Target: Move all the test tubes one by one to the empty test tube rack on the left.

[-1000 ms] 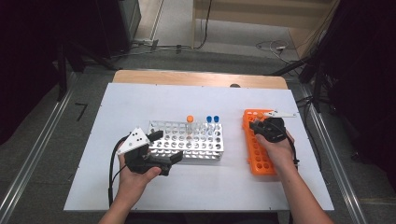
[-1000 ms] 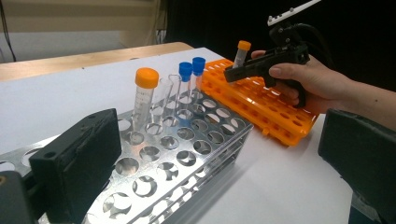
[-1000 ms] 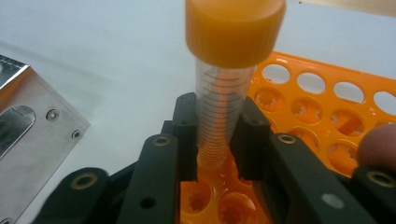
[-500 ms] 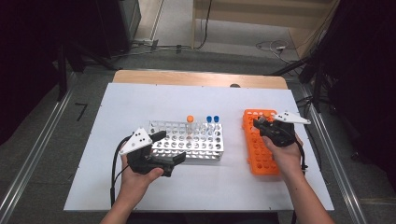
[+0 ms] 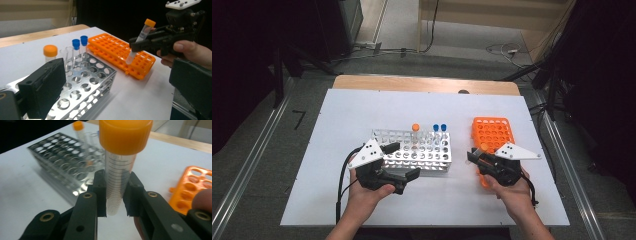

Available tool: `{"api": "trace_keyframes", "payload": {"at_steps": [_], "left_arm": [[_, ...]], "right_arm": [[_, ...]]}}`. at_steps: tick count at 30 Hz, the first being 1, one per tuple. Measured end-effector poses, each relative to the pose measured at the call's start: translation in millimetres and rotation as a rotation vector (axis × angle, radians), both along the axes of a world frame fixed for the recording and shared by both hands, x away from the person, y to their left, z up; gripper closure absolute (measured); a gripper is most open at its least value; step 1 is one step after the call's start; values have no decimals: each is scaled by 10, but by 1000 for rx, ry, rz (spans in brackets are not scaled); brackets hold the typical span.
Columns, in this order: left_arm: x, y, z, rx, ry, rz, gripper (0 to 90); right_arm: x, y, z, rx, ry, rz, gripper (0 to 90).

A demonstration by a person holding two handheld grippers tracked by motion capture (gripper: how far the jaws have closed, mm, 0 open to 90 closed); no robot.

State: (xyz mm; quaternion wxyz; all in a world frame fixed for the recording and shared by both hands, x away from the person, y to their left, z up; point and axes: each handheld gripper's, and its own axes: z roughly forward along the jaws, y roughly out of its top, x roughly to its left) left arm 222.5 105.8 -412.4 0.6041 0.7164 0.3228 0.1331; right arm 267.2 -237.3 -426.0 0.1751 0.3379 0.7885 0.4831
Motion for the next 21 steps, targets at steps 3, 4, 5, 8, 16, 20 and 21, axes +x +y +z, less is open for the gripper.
{"api": "trace_keyframes", "payload": {"at_steps": [3, 4, 5, 8, 16, 20, 21], "left_arm": [[-17, -70, 4, 6, -2, -27, 28], [-23, -96, 3, 6, -2, -37, 38], [-29, -122, 2, 7, -5, -46, 49], [-46, -190, 11, 9, -10, -76, 90], [-71, -324, 49, 8, -22, -169, 279], [-79, -376, 33, 27, -23, -201, 329], [-79, -387, 29, 28, -22, -207, 338]], "right_arm": [[-111, 91, 14, 6, 0, 53, 725], [-142, 125, 13, -2, -3, 72, 725], [-172, 161, 10, -7, -3, 87, 725], [-231, 255, -14, -10, 5, 131, 725], [-348, 494, -82, -19, 29, 221, 725], [-404, 584, -86, -23, 36, 253, 725], [-413, 601, -89, -25, 37, 261, 725]]}}
